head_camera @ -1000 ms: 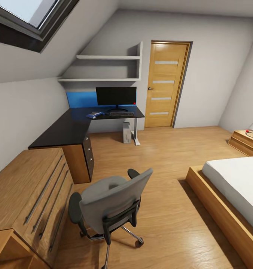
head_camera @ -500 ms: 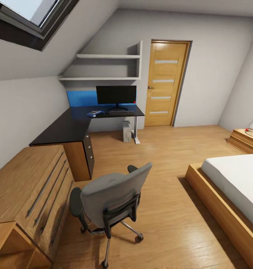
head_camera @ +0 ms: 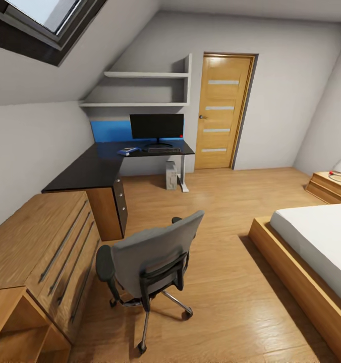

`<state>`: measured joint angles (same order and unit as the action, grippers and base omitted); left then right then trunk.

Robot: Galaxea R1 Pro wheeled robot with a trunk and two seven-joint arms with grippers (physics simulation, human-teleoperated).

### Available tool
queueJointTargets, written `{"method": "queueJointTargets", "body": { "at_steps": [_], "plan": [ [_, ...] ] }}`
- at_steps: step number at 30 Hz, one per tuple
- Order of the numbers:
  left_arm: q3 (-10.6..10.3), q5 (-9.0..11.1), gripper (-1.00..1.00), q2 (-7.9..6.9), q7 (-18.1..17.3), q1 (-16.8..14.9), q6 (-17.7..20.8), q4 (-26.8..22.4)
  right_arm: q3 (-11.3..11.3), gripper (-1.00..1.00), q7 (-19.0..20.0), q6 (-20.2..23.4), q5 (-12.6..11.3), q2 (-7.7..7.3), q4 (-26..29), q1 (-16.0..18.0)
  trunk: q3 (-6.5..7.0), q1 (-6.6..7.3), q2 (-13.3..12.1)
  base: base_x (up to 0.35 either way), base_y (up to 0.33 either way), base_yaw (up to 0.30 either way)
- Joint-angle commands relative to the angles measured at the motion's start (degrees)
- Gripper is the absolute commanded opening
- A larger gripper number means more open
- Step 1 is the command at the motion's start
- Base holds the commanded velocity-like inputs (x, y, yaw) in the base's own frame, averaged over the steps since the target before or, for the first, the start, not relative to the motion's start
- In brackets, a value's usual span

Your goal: In the bedroom, organize the workspace by keeping the computer under the desk, ensuring the monitor is on the desk, placing the keyboard on the desk next to the monitor, placing the mouse on the desk next to the keyboard, moving the folder from the swivel chair onto the desk next to the mouse, stacking the notebook on top of the folder with the pen on top of the notebook, and positioning the swivel chair next to the desk.

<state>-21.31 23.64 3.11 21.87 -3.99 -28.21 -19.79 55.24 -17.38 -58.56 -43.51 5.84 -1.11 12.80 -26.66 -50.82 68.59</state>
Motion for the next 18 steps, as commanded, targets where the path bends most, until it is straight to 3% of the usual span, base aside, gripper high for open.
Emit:
{"method": "queueJointTargets", "body": {
  "at_steps": [1, 12, 14, 16, 18],
  "plan": [
    [-0.49, 0.27, 1.00, -0.03, 0.46, -0.05, -0.18, 0.01, 0.48, 1.00, -0.55, -0.07, 0.09, 0.04, -0.12, 0.04, -0.24, -0.22, 0.45, -0.034, 0.000, 0.000],
    [-0.49, 0.27, 1.00, -0.03, 0.37, -0.05, -0.18, 0.01, 0.51, 1.00, -0.55, -0.09, 0.13, 0.13, -0.12, 0.03, -2.22, -2.64, 4.86, -0.008, 0.000, 0.000],
    [-0.48, 0.52, 1.00, 0.73, 0.22, -0.05, 0.85, 0.09, 0.34, 1.00, -0.26, 0.25, 0.17, 0.05, -0.10, 0.03, -2.58, -3.08, 5.67, 0.000, 0.000, 0.000],
    [-0.43, 1.31, 1.00, 1.79, 0.27, -0.02, 3.06, -0.46, 0.13, 1.00, 1.28, 3.53, 0.14, -0.05, 0.87, 0.14, -2.94, -3.51, 6.47, 0.000, 0.000, 0.000],
    [-0.41, 2.40, 1.00, 2.66, 0.49, -0.63, 7.56, -2.22, -0.14, 1.00, 2.71, 10.85, -0.07, -0.29, 4.82, 0.52, -3.30, -3.95, 7.27, 0.000, 0.000, 0.000]
  ]
}}
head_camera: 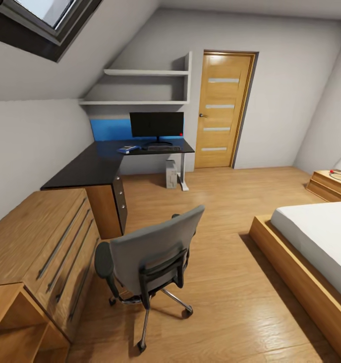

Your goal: In the bedroom, organize the workspace by keeping the computer under the desk, ensuring the monitor is on the desk, placing the keyboard on the desk next to the monitor, placing the mouse on the desk next to the keyboard, moving the folder from the swivel chair onto the desk next to the mouse, stacking the notebook on top of the folder with the pen on top of the notebook, and positioning the swivel chair next to the desk.

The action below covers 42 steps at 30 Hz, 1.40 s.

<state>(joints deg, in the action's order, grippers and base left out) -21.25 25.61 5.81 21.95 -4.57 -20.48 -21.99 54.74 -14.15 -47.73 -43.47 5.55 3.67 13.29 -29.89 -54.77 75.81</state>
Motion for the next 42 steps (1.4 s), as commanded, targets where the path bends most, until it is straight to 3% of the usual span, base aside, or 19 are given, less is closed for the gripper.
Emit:
{"method": "queueJointTargets", "body": {
  "at_steps": [1, 2, 5, 8, 12, 15, 16, 18, 22, 26, 28, 33, 42],
  "plan": [
    [-0.46, 0.61, 1.00, 0.13, 0.49, -0.81, 1.92, -1.14, 0.30, 1.00, -0.35, 2.50, -0.15, -0.02, 1.20, 0.44, -0.24, -0.22, 0.45, 0.000, 0.000, 0.000],
    [-0.46, 0.68, 1.00, 0.19, 0.56, -1.26, 2.96, -1.89, 0.28, 1.00, -0.29, 3.67, -0.16, -0.02, 1.70, 0.84, -0.42, -0.44, 0.85, 0.000, 0.000, 0.000],
    [-0.07, 1.45, 1.00, 0.12, 1.27, -5.67, 9.97, -6.11, 0.03, 1.00, -0.20, 11.62, -0.35, -0.06, 3.51, 7.19, -0.96, -1.10, 2.05, 0.000, 0.000, 0.000],
    [2.31, 4.00, 1.00, 0.04, 1.25, -9.31, 12.94, -6.90, -1.11, 1.00, -0.03, 14.62, -0.49, -0.12, 3.78, 10.35, -1.50, -1.76, 3.26, 0.000, 0.000, 0.000],
    [4.29, 6.06, 1.00, -0.22, 1.11, -11.13, 14.17, -7.18, -3.47, 1.00, 0.21, 15.12, -0.50, -0.35, 3.56, 11.55, -2.22, -2.64, 4.86, 0.000, 0.000, 0.000],
    [4.95, 6.85, 1.00, -2.12, 1.37, -14.00, 14.80, -7.25, -4.20, 1.00, 0.32, 14.40, -0.55, -1.08, 2.25, 11.84, -2.76, -3.30, 6.06, 0.000, 0.000, 0.000],
    [6.04, 8.18, 1.00, -3.22, 1.39, -16.54, 17.53, -7.26, -4.38, 1.00, 0.33, 14.32, -0.60, -1.25, 1.43, 11.89, -2.94, -3.52, 6.46, 0.000, 0.000, 0.000],
    [7.75, 9.89, 1.00, -3.90, 1.30, -18.66, 20.82, -7.27, -4.46, 1.00, 0.30, 14.34, -0.62, -1.33, 0.91, 11.91, -3.30, -3.96, 7.27, 0.000, 0.000, 0.000],
    [10.03, 11.88, 1.00, -4.97, 1.08, -21.12, 23.94, -7.17, -4.58, 1.00, 0.21, 14.40, -0.65, -1.41, 0.47, 11.93, -4.01, -4.84, 8.87, 0.000, 0.000, 0.000],
    [10.42, 12.02, 1.00, -5.13, 0.91, -21.49, 23.44, -4.18, -4.63, 1.00, 0.19, 14.29, -0.61, -1.45, 0.40, 11.94, -4.73, -5.71, 10.47, 0.000, 0.000, 0.000],
    [10.45, 12.01, 1.00, -5.14, 0.85, -21.58, 20.12, -1.74, -4.64, 1.00, 0.23, 14.16, -0.54, -1.49, 0.34, 11.94, -5.09, -6.15, 11.28, 0.000, 0.000, 0.000],
    [10.44, 12.11, 1.00, -5.34, 0.82, -21.61, 17.78, -0.52, -4.64, 1.00, 0.31, 14.02, -0.42, -1.54, -0.37, 11.94, -5.99, -7.25, 13.28, 0.000, 0.000, 0.000],
    [10.78, 12.67, 1.00, -9.38, 1.28, -21.62, 17.49, -0.30, -4.48, 1.00, 0.35, 13.91, -0.17, -1.56, -0.73, 11.94, -7.61, -9.23, 16.89, 0.000, 0.000, 0.000]
  ]
}}
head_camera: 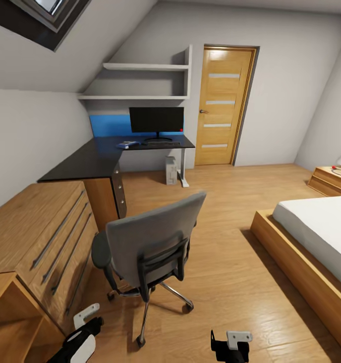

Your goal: In the bedroom, organize the workspace by keeping the computer under the desk, ensuring the monitor is on the desk, placing the keyboard on the desk next to the monitor, placing the mouse on the desk next to the keyboard, moving the folder from the swivel chair onto the desk next to the mouse, stacking the notebook on top of the folder with the pen on top of the notebook, and positioning the swivel chair next to the desk.

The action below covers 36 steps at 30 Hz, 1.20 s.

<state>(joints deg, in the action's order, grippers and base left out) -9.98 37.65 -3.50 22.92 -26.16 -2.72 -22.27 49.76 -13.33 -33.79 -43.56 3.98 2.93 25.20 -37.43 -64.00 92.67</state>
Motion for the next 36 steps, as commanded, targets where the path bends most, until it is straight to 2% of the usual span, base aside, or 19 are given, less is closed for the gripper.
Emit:
{"method": "queueJointTargets", "body": {
  "at_steps": [1, 7, 11, 36],
  "plan": [
    [-0.39, 0.83, 1.00, -0.88, 0.26, -0.03, -0.29, -0.06, 0.50, 1.00, -0.47, -0.04, -0.02, -0.01, -0.01, 0.03, -0.24, -0.22, 0.44, 0.000, 0.000, 0.000],
    [-0.39, 2.78, 1.00, -1.73, -0.06, -0.03, -0.24, -0.28, 0.51, 1.00, -0.41, -0.05, 0.09, -0.03, -0.01, 0.03, -1.31, -1.54, 2.85, 0.000, 0.000, 0.000],
    [-0.39, 3.28, 1.00, -1.77, -0.21, -0.03, -0.19, -0.47, 0.55, 1.00, -0.38, -0.05, 0.10, 0.05, 0.07, 0.03, -2.03, -2.42, 4.45, 0.000, 0.000, 0.000],
    [-0.39, 3.31, 1.00, -1.83, -0.16, -0.03, -0.26, -1.08, 0.54, 1.00, -0.47, -0.74, -0.12, 0.09, 0.15, 0.03, -6.52, -7.91, 14.48, 0.000, 0.000, 0.000]
  ]
}}
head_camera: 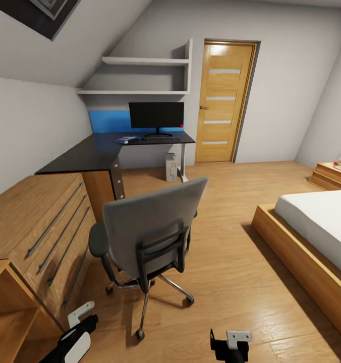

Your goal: In the bedroom, organize the workspace by keeping the computer under the desk, ensuring the monitor is on the desk, placing the keyboard on the desk next to the monitor, placing the mouse on the desk next to the keyboard, moving the folder from the swivel chair onto the desk next to the mouse, stacking the notebook on top of the folder with the pen on top of the notebook, and positioning the swivel chair next to the desk.

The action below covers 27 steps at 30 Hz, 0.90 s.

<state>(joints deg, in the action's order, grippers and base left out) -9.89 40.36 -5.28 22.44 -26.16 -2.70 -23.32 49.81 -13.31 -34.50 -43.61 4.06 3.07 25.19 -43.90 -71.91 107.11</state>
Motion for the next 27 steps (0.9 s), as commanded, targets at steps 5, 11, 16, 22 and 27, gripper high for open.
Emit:
{"method": "queueJointTargets", "body": {
  "at_steps": [5, 11, 16, 22, 27],
  "plan": [
    [-0.48, 0.60, 1.00, -0.08, 0.32, -1.15, 2.18, -0.19, 0.38, 1.00, -0.51, -2.64, -0.20, -0.08, -0.04, 0.03, -0.95, -1.10, 2.04, 0.000, 0.000, 0.000],
    [-0.48, 0.69, 1.00, -0.02, 0.35, -5.24, 9.19, -2.14, -0.56, 1.00, -0.65, -4.15, -0.52, -1.33, 2.04, 0.14, -2.03, -2.42, 4.45, 0.000, 0.000, 0.000],
    [-0.48, 0.79, 1.00, -0.07, 0.48, -7.12, 10.73, -4.35, -3.44, 1.00, 0.16, 1.08, -2.57, -4.70, 9.55, 0.16, -2.93, -3.51, 6.46, 0.000, 0.000, 0.000],
    [-0.30, 0.81, 1.00, -0.24, 0.64, -7.95, 11.05, -4.75, -4.50, 1.00, 4.73, 3.71, -3.70, -6.49, 9.88, -0.07, -4.01, -4.83, 8.86, 0.000, 0.000, 0.000],
    [1.06, 0.69, 1.00, -0.99, 0.47, -8.10, 10.82, -4.72, -4.62, 1.00, 7.50, 3.44, -3.82, -6.22, 7.45, -0.14, -4.90, -5.93, 10.87, 0.000, 0.000, 0.000]
  ]
}}
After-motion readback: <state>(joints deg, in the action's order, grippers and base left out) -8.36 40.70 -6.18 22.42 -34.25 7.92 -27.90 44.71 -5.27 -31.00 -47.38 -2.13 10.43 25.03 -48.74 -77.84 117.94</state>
